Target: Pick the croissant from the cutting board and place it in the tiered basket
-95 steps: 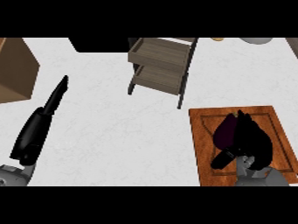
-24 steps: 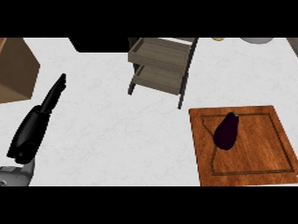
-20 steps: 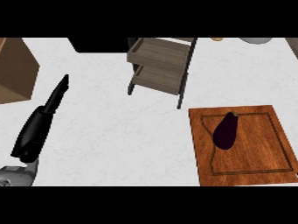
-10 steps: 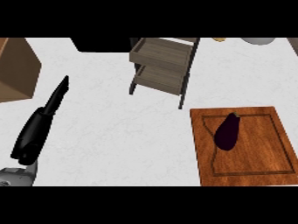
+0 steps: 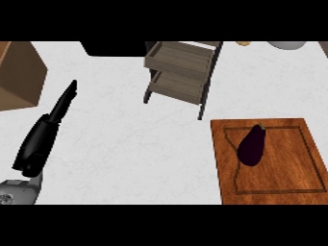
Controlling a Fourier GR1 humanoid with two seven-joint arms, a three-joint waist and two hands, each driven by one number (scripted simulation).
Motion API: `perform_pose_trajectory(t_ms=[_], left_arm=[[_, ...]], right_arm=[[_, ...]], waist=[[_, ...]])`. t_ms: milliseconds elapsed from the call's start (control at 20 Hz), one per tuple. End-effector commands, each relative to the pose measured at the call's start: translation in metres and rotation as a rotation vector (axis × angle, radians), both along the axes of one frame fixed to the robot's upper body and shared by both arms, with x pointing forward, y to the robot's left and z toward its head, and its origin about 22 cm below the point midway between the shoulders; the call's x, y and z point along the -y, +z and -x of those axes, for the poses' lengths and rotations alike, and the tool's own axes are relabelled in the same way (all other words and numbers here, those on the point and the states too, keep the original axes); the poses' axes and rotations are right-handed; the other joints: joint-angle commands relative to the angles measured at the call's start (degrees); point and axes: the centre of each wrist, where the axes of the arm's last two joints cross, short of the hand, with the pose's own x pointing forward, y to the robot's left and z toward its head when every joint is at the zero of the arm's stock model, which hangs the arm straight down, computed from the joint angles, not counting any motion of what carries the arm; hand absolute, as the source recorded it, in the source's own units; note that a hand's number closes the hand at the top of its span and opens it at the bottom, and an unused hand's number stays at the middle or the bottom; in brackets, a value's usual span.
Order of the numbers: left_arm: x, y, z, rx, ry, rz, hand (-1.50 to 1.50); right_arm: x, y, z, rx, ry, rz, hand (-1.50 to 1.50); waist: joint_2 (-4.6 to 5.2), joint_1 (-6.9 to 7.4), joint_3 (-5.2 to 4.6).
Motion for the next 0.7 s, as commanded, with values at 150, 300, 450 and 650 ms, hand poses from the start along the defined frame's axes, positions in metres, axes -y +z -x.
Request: perform_pose_trajectory(t_ms=[150,300,450,650], left_arm=[[0.006,0.005,-0.007,-0.009,-0.002,-0.003,0.00],[0.011,-0.006,-0.010,0.004,0.000,0.009,0.00],[0.001,-0.003,-0.003,0.004,-0.015,-0.001,0.00],[0.020,0.000,0.002,0.026,-0.014,0.004,0.00]], right_arm=[[-0.071,0.032,-0.033,-0.040,-0.011,-0.036,1.50],[-0.098,0.038,-0.036,-0.069,0.007,-0.070,1.50],[-0.113,0.031,-0.063,-0.131,0.016,-0.087,1.50],[-0.147,0.013,-0.082,-0.167,0.037,-0.073,1.50]], waist=[[0.34,0.65,0.02],[0.18,-0.07,0.03],[0.58,1.32,-0.02],[0.49,1.13,0.03]])
